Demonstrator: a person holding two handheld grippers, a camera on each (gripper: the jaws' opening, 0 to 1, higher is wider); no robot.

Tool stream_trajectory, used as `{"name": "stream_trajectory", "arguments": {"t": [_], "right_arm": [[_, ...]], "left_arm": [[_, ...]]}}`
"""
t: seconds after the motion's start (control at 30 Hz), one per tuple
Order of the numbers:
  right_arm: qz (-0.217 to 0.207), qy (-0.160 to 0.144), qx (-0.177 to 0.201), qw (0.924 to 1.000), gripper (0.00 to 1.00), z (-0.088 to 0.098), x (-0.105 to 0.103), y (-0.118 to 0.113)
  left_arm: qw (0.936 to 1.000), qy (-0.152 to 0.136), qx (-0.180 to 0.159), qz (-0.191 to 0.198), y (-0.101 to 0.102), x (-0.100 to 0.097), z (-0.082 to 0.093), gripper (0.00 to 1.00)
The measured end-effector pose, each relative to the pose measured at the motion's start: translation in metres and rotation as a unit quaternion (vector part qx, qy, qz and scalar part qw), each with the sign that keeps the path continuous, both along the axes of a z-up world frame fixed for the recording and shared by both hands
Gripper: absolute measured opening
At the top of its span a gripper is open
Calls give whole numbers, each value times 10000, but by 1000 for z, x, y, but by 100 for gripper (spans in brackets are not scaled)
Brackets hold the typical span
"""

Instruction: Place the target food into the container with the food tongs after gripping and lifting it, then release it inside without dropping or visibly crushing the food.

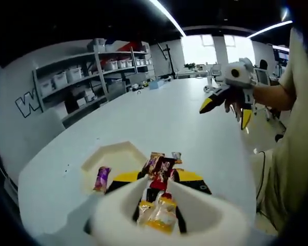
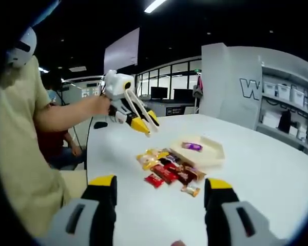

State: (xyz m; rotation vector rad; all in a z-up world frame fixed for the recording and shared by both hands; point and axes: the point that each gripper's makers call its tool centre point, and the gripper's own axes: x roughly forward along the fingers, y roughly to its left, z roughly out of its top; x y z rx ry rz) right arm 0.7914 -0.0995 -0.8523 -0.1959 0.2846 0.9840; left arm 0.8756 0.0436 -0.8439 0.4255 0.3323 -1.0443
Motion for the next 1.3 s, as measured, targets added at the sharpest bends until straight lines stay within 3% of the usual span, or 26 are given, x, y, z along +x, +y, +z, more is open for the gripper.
{"name": "stream_trajectory", "arguments": {"t": [0.7,0.93,1.3], "right_arm": [[29,18,39,10000,67,-2,1,2],[64,1,59,10000,68,-1,0,5],[55,8,95,9999,69,0,0,6]], "left_arm": [[9998,166,99,-12,8,-12,-32,24],[9992,193,344,-72,11,-14,-47,24],[9982,218,534,-136,9,-14,-57,24]]}}
